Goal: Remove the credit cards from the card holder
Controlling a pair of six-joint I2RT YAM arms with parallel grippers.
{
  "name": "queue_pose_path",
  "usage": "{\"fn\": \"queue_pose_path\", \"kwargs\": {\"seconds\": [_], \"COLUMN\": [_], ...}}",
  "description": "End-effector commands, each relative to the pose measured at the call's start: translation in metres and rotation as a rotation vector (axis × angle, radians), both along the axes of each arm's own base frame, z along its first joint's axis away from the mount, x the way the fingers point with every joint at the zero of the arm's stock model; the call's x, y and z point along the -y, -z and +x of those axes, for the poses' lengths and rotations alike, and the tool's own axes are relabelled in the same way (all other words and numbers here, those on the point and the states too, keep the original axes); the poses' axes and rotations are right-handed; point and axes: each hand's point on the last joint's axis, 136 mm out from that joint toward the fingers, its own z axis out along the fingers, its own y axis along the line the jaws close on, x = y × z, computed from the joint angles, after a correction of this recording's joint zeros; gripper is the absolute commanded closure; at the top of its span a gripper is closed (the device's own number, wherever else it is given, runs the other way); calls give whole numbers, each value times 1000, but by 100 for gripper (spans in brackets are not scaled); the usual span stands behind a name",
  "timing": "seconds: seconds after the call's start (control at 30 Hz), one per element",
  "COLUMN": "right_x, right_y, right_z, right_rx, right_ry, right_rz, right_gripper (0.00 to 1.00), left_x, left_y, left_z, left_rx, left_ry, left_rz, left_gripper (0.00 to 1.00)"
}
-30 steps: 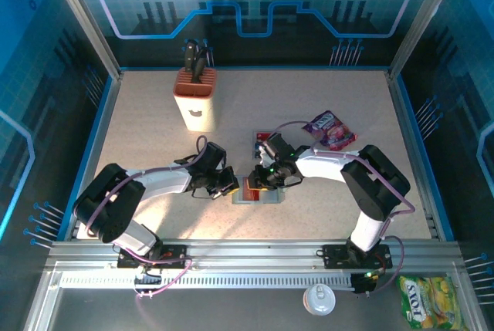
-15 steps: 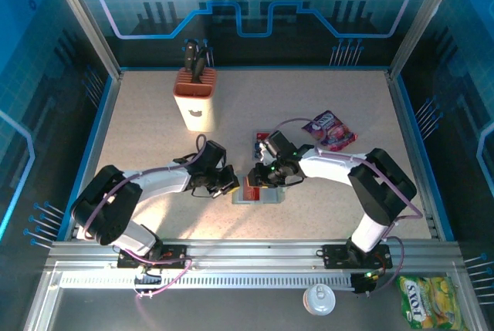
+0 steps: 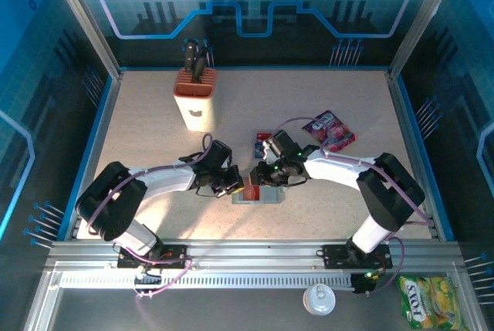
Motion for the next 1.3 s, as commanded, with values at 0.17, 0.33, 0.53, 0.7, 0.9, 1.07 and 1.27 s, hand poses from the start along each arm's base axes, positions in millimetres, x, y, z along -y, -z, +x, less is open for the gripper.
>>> {"fn": "queue_pose_path", "kwargs": {"seconds": [0.17, 0.33, 0.53, 0.7, 0.9, 1.07, 1.27], "right_x": [15, 16, 16, 15, 14, 13, 11], "right_y": [11, 15, 17, 18, 21, 23, 23], "right_z": [-7, -9, -9, -10, -10, -10, -9], "right_rx": [-27, -36, -40, -45, -52, -60, -61], "right_ry": [12, 14, 12, 15, 18, 19, 19], "right_rz": [-31, -31, -31, -25, -23, -15, -10], "right_gripper": [66, 66, 66, 66, 66, 66, 66], "left_x": [5, 3, 2, 1, 0, -1, 0], "left_y": [0, -1, 3, 5, 11, 12, 10], "left_z": [-1, -1, -3, -4, -6, -7, -6], "left_rx": [-6, -3, -15, -18, -28, -34, -27], "left_ry": [15, 12, 14, 12, 12, 9, 8], "left_rz": [0, 5, 11, 14, 19, 22, 12], "left_gripper": [97, 97, 97, 97, 97, 98, 98]}}
